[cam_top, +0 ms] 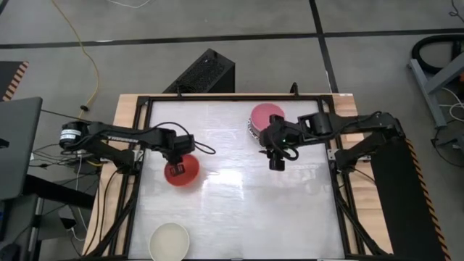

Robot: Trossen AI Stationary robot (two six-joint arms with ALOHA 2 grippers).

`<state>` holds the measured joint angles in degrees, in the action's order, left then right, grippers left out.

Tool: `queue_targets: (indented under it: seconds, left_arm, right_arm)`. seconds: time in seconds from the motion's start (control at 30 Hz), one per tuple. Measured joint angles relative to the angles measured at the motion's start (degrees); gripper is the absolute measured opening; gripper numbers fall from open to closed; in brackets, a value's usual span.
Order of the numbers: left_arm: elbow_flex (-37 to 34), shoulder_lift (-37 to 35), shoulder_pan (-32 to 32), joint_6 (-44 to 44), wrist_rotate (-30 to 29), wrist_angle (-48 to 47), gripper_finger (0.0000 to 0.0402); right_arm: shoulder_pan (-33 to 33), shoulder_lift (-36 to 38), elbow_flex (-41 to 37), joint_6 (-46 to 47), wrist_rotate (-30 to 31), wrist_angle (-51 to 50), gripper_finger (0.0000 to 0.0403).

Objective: Nest bowls inside each other
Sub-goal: Stack the orange bowl into the pink bowl

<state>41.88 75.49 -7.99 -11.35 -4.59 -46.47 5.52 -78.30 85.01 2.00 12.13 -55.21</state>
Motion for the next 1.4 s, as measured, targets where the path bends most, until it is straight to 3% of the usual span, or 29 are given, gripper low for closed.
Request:
queue_targets:
  seconds: [0.07,0.2,0.3,0.53,0.63,0.93,1.07,1.27,1.4]
  left_arm:
    - [0.27,0.24,0.0,-1.18,0.77,0.6,0.0013]
    - [0.76,-0.4,0.03,-5.82,0.73,1.12,0.0005]
    - [2.24,-2.05,0.11,-10.12,-2.77,1.62,0.0001]
    - [2.79,-7.52,0.44,-12.33,-9.37,9.63,0.0001]
    - [2.79,-9.17,1.05,-13.36,-16.82,13.67,0.0001]
    - [2.85,-10.74,6.19,-8.99,-36.6,31.14,0.0]
    - [2.85,-10.63,9.11,-6.02,-43.03,34.6,0.0]
    - [2.85,-10.63,12.92,-2.28,-57.84,35.09,0.0]
    - [2.85,-10.63,14.08,-0.89,-60.19,36.9,0.0]
  right_arm:
    - [0.88,0.0,0.0,0.96,1.29,-0.2,0.0207]
    - [3.51,0.0,0.0,1.55,3.03,-0.04,0.0207]
    - [6.08,-0.01,0.0,4.0,3.89,1.51,0.0207]
    - [12.75,-3.69,0.0,15.54,15.34,3.14,0.0199]
    - [15.23,-7.21,0.0,18.59,20.97,4.6,0.0192]
    - [18.04,-21.27,0.0,18.29,48.62,12.62,0.0171]
    - [17.52,-25.18,0.0,14.57,52.76,19.97,0.0171]
    - [17.22,-26.01,0.0,9.66,57.76,33.03,0.017]
    - [16.91,-25.37,0.0,2.71,58.61,42.72,0.017]
